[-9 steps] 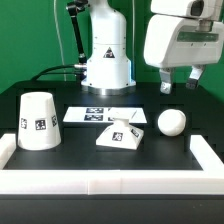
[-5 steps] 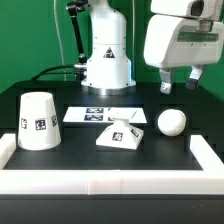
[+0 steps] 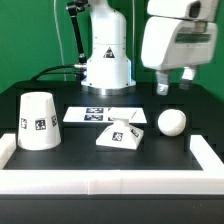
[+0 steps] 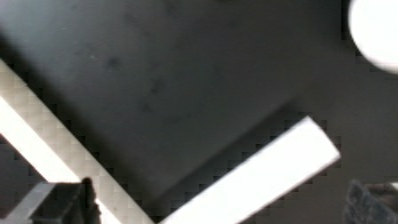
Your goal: Assemble lamp
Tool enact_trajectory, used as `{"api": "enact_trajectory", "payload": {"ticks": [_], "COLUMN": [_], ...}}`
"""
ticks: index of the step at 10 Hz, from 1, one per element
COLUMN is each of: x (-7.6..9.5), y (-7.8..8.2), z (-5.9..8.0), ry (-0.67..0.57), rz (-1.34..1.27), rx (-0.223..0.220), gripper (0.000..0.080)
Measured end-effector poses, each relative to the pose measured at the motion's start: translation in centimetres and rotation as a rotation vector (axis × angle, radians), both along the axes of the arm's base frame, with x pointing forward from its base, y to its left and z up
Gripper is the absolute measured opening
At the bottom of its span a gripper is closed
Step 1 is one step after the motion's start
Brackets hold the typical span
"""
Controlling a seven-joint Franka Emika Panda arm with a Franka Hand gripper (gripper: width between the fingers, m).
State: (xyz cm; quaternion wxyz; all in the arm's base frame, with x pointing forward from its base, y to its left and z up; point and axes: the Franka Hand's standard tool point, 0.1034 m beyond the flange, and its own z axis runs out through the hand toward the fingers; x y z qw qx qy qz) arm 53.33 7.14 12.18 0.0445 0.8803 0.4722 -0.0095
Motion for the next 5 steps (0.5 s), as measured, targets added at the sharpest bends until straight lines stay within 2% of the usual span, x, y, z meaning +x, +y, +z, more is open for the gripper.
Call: {"api": "enact_trajectory", "payload": {"ticks": [2, 3, 5], "x": [-1.1, -1.3, -1.3], "y": [-2.7, -3.4, -3.1], "z": [-1.1, -1.4, -1.4], "ry": [0.029, 0.038, 0.036], "rz": [0.100, 0.105, 0.101], "rx": [0.008, 0.007, 0.007], "gripper": [0.0700, 0.0700, 0.0700]}}
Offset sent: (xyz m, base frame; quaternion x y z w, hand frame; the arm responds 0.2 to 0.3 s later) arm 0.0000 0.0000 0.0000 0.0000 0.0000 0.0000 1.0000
